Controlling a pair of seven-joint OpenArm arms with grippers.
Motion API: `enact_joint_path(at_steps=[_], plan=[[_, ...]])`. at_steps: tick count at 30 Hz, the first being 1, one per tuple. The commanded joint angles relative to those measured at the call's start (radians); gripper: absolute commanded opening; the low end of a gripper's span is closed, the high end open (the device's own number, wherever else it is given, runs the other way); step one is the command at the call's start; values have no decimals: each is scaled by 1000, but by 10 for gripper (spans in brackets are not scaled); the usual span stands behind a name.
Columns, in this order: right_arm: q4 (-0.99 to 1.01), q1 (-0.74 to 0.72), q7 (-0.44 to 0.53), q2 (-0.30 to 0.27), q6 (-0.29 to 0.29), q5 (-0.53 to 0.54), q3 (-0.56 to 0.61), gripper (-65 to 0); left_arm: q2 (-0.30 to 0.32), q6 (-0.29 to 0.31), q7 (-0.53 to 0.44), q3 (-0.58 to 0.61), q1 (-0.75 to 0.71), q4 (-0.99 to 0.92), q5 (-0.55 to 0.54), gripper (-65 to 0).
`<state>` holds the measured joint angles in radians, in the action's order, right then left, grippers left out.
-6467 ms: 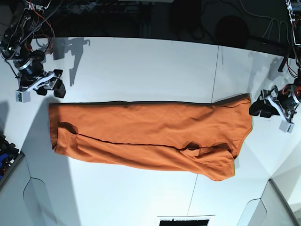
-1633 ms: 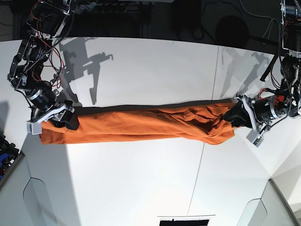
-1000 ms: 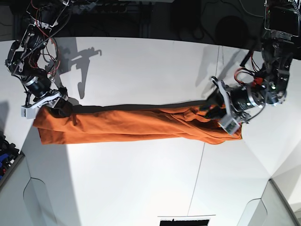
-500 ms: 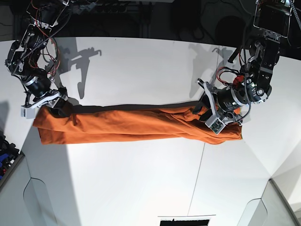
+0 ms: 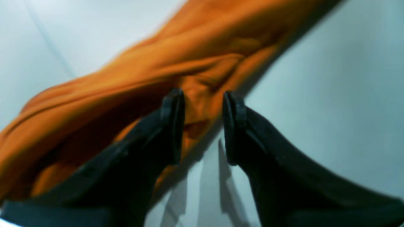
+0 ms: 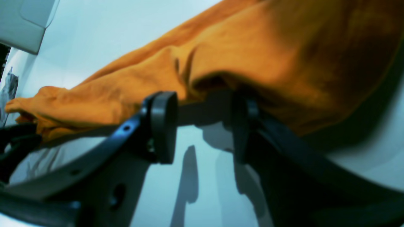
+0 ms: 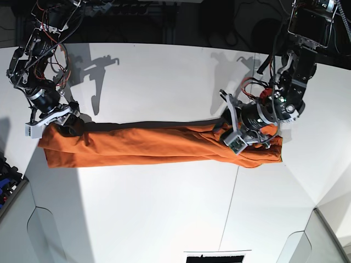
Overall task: Layout the t-shirt on the table in an organized manner, then fold the t-shirt properly
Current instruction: 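Move the left gripper to the strip's end and grasp it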
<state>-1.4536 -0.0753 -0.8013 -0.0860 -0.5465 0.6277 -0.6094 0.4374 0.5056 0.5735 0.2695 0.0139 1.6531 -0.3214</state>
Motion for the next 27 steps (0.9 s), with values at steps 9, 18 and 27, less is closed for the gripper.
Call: enact_joint_path(at_steps=[9, 18, 27], plan=[[-20, -15, 20, -11, -8, 19, -2, -374, 8, -34, -53, 7, 22, 12, 57, -414], [-20, -16, 24, -11, -8, 19, -2, -374, -13, -34, -84, 7, 42, -77, 98, -602], [-20, -16, 40, -11, -8, 19, -2, -374, 8, -23, 35, 7, 66, 11, 36, -650]])
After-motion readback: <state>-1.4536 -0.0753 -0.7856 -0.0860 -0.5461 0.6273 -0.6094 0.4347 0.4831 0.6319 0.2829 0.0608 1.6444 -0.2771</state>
